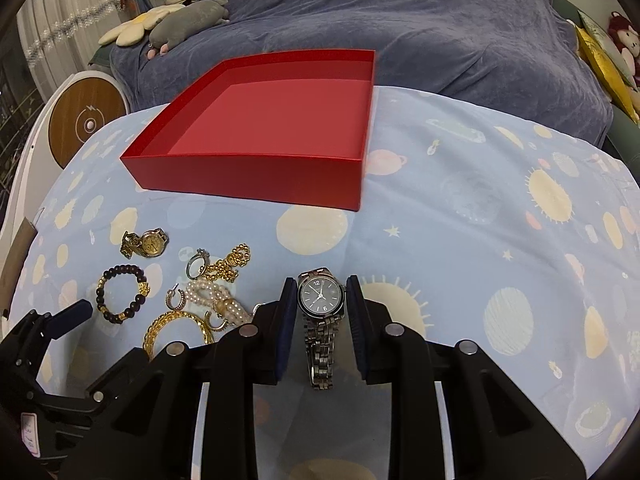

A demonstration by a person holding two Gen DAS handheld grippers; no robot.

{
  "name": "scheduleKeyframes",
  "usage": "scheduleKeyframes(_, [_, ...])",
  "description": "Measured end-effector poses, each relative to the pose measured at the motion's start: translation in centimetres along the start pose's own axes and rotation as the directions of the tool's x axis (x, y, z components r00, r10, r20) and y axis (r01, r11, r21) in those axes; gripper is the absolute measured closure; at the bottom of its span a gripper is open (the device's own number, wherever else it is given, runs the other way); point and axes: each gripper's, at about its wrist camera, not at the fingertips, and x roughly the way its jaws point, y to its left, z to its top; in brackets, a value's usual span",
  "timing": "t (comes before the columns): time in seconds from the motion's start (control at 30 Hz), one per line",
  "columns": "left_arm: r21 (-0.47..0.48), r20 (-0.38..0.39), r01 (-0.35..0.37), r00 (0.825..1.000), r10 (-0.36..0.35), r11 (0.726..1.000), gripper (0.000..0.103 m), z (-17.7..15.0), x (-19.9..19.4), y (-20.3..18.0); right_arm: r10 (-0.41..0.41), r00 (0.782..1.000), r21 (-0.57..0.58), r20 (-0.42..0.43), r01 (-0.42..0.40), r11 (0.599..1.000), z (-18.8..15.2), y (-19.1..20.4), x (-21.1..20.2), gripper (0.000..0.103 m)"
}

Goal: Organize jewelry
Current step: 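Move the right tool to the silver wristwatch and close on it, then close the left tool on the gold bangle while the right tool holds the silver watch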

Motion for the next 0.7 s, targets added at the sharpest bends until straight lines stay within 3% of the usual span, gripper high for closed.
scheduleKeyframes(0.13, [0.031, 0.001, 0.02, 1.0, -0.02, 0.999, 0.02, -0.5, 0.0, -1.6, -0.003, 1.0, 0.001, 0.006, 0.003, 1.0, -0.3, -0.5, -0.6, 0.079])
scheduleKeyframes(0.37, [0.063, -0.004, 0.065, 0.998, -0.064, 0.996, 0.021, -0.5, 0.8, -3.9, -0.001, 1.0, 0.015, 0.014, 0.001, 1.0, -0.8, -1.3, -1.4, 0.079])
scheduleKeyframes(0.6, [0.093, 0.023, 0.004, 1.0, -0.006, 0.996, 0.022, -0.3, 1.7, -5.0, 0.004, 1.0, 0.018, 0.018, -0.004, 1.0, -1.1, -1.7, -1.9, 0.079])
scheduleKeyframes(0.7, [0.084, 0.036, 0.002, 0.999, -0.005, 0.996, 0.036, -0.2, 1.6, -4.8, 0.006, 1.0, 0.016, 0.016, -0.007, 1.0, -1.2, -1.7, -1.8, 0.079])
